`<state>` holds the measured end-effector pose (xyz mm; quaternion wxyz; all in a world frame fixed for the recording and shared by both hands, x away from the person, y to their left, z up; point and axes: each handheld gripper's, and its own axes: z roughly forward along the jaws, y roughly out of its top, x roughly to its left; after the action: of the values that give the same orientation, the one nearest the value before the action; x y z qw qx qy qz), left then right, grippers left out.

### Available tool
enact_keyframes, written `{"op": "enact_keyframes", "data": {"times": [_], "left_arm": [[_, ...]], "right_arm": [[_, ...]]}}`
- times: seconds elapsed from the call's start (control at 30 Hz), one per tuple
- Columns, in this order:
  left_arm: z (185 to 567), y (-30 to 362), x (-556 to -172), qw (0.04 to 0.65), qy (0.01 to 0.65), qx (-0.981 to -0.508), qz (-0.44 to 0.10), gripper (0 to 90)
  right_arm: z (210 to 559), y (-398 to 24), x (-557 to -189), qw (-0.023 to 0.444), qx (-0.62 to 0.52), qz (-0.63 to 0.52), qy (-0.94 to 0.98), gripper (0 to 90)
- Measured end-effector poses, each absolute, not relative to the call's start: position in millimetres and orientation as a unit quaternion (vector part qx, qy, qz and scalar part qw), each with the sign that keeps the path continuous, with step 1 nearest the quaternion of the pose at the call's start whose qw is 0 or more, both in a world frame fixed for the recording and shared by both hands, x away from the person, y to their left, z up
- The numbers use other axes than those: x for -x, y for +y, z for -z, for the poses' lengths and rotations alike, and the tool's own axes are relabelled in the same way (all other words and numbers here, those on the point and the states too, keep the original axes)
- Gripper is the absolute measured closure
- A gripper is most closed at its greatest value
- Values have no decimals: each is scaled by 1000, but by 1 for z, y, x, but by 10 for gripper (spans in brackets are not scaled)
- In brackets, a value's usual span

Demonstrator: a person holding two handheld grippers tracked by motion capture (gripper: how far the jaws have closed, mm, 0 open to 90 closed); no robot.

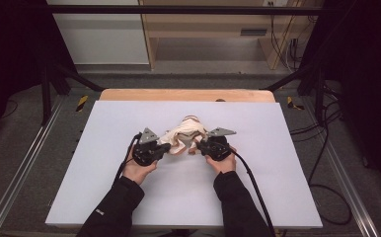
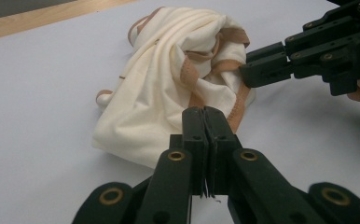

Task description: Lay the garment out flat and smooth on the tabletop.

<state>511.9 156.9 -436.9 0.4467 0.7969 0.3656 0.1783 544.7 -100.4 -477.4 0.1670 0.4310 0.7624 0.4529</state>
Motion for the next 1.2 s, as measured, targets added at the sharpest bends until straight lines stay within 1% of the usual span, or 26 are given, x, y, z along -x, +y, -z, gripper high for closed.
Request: {"op": "enact_keyframes", "data": {"times": [0.07,0.2,0.23,0.27,0.3,0.37,0.5,0.6,0.63,0.7,0.77,0.8,0.9,0.93,0.97,1.0,1.03,1.07,1.1,1.17,1.2], "left_arm": [[436,160,-511,450,367,-795,-179,886],[429,169,-509,457,369,-790,-174,886],[427,172,-507,460,369,-789,-172,885],[424,175,-506,459,368,-790,-172,885],[420,180,-503,460,365,-791,-171,885],[412,189,-498,465,362,-792,-158,884],[399,203,-486,473,362,-792,-135,883],[398,207,-477,460,360,-802,-126,881],[400,208,-475,451,361,-807,-125,878],[407,209,-469,430,366,-814,-138,877],[419,210,-466,407,378,-817,-156,868],[426,211,-466,402,383,-818,-151,866],[448,214,-470,388,400,-818,-142,843],[454,215,-471,388,405,-816,-138,830],[458,216,-471,393,410,-812,-137,805],[459,218,-472,399,415,-806,-139,744],[460,221,-473,407,421,-799,-138,702],[458,223,-474,416,423,-792,-142,671],[456,225,-475,426,425,-784,-153,605],[449,228,-478,445,425,-769,-174,422],[445,229,-480,453,421,-765,-179,369]], "right_arm": [[475,-104,-544,167,-428,-456,762,870],[464,-114,-539,158,-421,-467,762,877],[453,-123,-534,163,-410,-471,764,877],[453,-123,-534,163,-410,-471,764,877],[439,-132,-525,160,-393,-471,774,877],[434,-136,-522,156,-386,-471,778,876],[406,-158,-493,141,-344,-475,798,874],[395,-165,-471,121,-317,-472,814,873],[394,-166,-458,114,-299,-465,825,871],[395,-166,-454,107,-296,-457,832,870],[404,-166,-443,90,-287,-427,853,861],[411,-166,-440,81,-287,-415,860,855],[434,-162,-436,65,-294,-382,874,758],[443,-161,-435,61,-300,-376,875,713],[449,-161,-435,57,-303,-375,874,671],[452,-161,-437,58,-307,-374,873,606],[452,-161,-438,66,-311,-379,869,547],[450,-162,-440,75,-315,-389,863,528],[447,-163,-441,83,-315,-404,855,490],[442,-166,-446,105,-317,-438,835,380],[440,-166,-450,116,-324,-449,825,345]]}}
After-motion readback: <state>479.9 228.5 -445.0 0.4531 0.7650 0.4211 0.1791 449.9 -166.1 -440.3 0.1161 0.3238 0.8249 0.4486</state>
